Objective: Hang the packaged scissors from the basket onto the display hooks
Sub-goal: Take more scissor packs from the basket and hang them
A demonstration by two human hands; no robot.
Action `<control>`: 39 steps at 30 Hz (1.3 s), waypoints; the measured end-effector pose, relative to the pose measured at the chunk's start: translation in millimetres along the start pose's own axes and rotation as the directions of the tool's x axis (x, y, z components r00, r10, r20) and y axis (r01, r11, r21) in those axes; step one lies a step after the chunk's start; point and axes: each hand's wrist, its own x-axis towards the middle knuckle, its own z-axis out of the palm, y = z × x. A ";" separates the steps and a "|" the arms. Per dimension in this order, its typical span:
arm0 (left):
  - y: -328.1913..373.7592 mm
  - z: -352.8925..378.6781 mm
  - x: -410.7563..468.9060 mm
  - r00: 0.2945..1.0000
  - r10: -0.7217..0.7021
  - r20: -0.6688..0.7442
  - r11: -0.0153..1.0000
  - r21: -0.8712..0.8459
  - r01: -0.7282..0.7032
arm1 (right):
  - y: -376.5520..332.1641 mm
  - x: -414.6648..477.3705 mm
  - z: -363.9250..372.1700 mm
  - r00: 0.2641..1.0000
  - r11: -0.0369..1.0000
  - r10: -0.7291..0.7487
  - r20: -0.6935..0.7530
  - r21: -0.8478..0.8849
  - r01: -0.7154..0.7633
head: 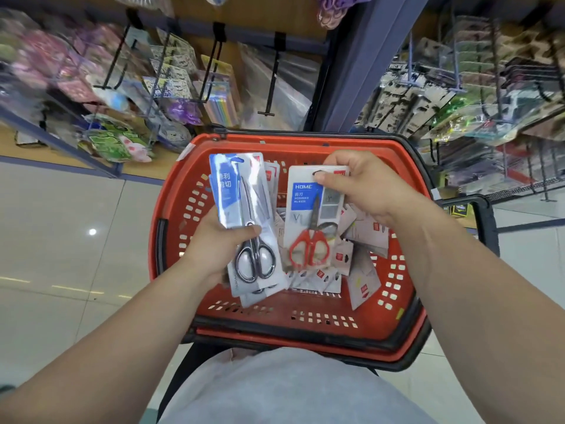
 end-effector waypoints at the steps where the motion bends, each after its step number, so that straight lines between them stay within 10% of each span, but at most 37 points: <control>1: 0.7 0.8 -0.6 1.000 -0.016 0.019 0.998 -0.053 0.017 | 2.0 2.8 6.0 1.000 0.999 0.003 -0.031 0.044 -0.001; 18: -18.7 -14.0 2.4 0.970 -0.153 0.188 0.944 -0.262 0.200 | 15.8 44.0 114.5 0.982 0.961 0.097 -0.165 0.273 -0.050; 24: -17.1 -39.9 2.3 0.983 -0.183 -0.031 0.963 -0.205 0.173 | 46.7 67.0 126.1 0.972 0.964 0.163 -0.168 0.237 -0.120; 27: -11.6 -65.2 -0.5 0.970 -0.133 -0.202 0.976 -0.197 0.093 | 97.8 80.8 113.0 0.938 0.944 0.328 -0.113 0.077 -0.321; 31: -4.7 -96.9 -1.8 0.954 -0.043 -0.297 0.994 -0.107 0.011 | 162.7 92.1 124.6 0.848 0.737 0.520 0.102 -0.555 -0.385; 39: -15.0 -103.1 -2.8 0.951 -0.090 -0.296 0.992 -0.110 0.060 | 206.6 84.2 169.0 0.865 0.609 0.494 0.088 -0.745 -0.273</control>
